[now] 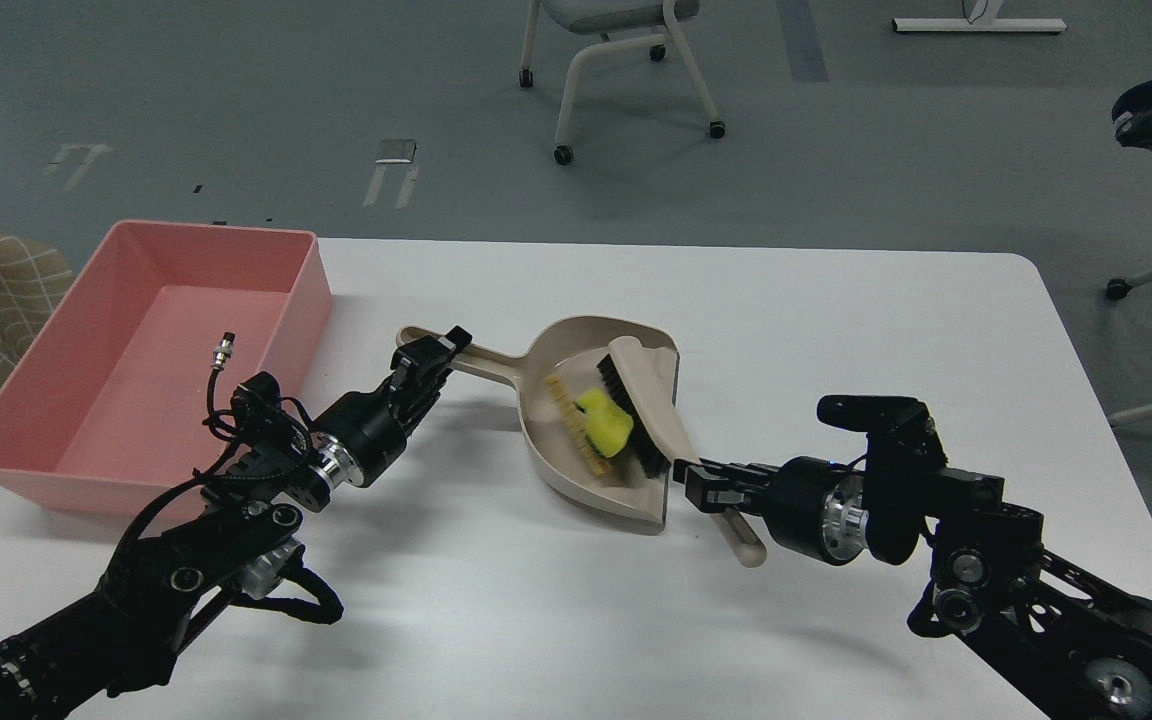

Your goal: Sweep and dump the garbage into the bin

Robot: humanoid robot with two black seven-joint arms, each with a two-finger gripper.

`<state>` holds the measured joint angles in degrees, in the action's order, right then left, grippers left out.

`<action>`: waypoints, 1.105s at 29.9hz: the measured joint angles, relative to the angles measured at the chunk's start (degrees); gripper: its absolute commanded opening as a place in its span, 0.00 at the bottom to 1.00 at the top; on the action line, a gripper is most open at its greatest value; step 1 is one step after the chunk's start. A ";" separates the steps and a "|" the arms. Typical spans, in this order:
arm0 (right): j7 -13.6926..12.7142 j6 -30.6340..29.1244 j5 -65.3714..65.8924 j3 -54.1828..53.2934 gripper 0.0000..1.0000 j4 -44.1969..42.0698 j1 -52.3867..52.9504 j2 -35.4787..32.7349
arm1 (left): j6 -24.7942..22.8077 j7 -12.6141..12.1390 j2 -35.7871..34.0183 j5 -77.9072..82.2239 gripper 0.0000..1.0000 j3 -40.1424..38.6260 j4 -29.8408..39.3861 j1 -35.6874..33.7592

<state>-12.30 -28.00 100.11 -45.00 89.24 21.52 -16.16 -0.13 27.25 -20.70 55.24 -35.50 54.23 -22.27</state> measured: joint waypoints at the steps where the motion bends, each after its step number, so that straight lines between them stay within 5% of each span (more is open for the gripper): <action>1: -0.01 0.00 -0.25 -0.04 0.00 0.09 0.73 0.37 | 0.00 0.00 -0.13 -0.10 0.03 0.00 0.00 0.00; 18: -0.05 0.00 -3.11 -5.19 0.00 1.71 0.08 -18.65 | -0.52 0.39 -0.41 -5.84 0.07 -1.28 0.34 -0.10; 33: 0.20 0.00 -3.60 -9.79 0.00 0.91 -8.39 -28.81 | -1.29 0.75 -3.82 -10.94 0.07 -2.62 0.71 -1.25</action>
<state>-12.11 -28.00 96.52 -54.79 90.15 13.13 -44.97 -1.42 28.00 -24.53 44.31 -38.13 54.94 -23.52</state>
